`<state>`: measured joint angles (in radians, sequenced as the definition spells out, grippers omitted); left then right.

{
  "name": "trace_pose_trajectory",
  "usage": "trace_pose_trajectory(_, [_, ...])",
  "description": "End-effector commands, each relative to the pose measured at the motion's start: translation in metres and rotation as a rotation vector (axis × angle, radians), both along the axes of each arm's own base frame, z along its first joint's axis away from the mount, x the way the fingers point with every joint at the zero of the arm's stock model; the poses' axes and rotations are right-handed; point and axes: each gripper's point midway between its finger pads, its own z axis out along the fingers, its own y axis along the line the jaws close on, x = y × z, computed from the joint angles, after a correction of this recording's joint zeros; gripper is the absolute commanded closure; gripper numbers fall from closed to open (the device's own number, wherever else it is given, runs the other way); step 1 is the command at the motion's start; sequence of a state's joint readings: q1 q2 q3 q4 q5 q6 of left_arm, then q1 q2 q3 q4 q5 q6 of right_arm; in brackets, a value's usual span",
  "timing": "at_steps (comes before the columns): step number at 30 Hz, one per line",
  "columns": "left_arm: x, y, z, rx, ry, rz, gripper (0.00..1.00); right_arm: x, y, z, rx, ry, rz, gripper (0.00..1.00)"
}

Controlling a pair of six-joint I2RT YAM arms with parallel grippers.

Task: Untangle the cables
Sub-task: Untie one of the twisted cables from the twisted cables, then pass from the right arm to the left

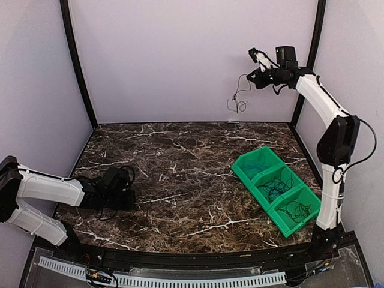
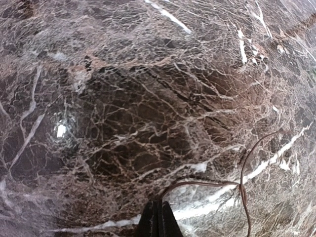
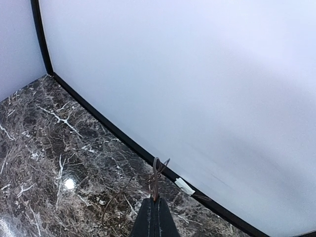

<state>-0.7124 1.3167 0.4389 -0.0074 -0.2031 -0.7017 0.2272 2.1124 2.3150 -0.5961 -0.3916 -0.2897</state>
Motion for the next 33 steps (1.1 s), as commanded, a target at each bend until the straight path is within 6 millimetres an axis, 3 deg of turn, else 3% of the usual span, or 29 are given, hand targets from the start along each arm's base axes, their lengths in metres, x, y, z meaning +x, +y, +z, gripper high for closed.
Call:
trace_pose_trajectory(1, [-0.021, 0.025, -0.018, 0.07, 0.09, 0.077, 1.0, -0.009, -0.022, 0.06, 0.069, -0.122, -0.024, 1.0])
trace_pose_trajectory(5, [0.003, 0.01, 0.013, 0.043, 0.005, 0.065, 1.0, -0.025, -0.016, 0.055, 0.062, -0.103, 0.04, 1.0])
trace_pose_trajectory(8, [0.017, 0.012, 0.036, 0.083, -0.052, 0.084, 0.98, -0.044, -0.014, 0.059, 0.048, -0.112, 0.083, 1.0])
trace_pose_trajectory(12, [0.034, 0.008, 0.076, 0.104, -0.122, 0.081, 0.64, -0.081, -0.005, 0.064, 0.063, -0.104, 0.193, 1.0])
trace_pose_trajectory(15, [0.049, -0.017, 0.118, 0.034, -0.253, -0.035, 0.56, -0.107, 0.004, 0.068, 0.094, -0.081, 0.265, 1.0])
trace_pose_trajectory(23, [0.053, -0.093, 0.215, -0.207, -0.602, -0.348, 0.46, -0.183, 0.051, 0.086, 0.101, -0.106, 0.511, 1.0])
trace_pose_trajectory(29, [0.061, -0.145, 0.252, -0.379, -0.681, -0.432, 0.44, -0.236, 0.103, 0.074, 0.094, -0.067, 0.702, 1.0])
trace_pose_trajectory(33, [0.057, -0.185, 0.259, -0.476, -0.722, -0.509, 0.42, -0.259, 0.129, 0.07, 0.101, -0.046, 0.786, 1.0])
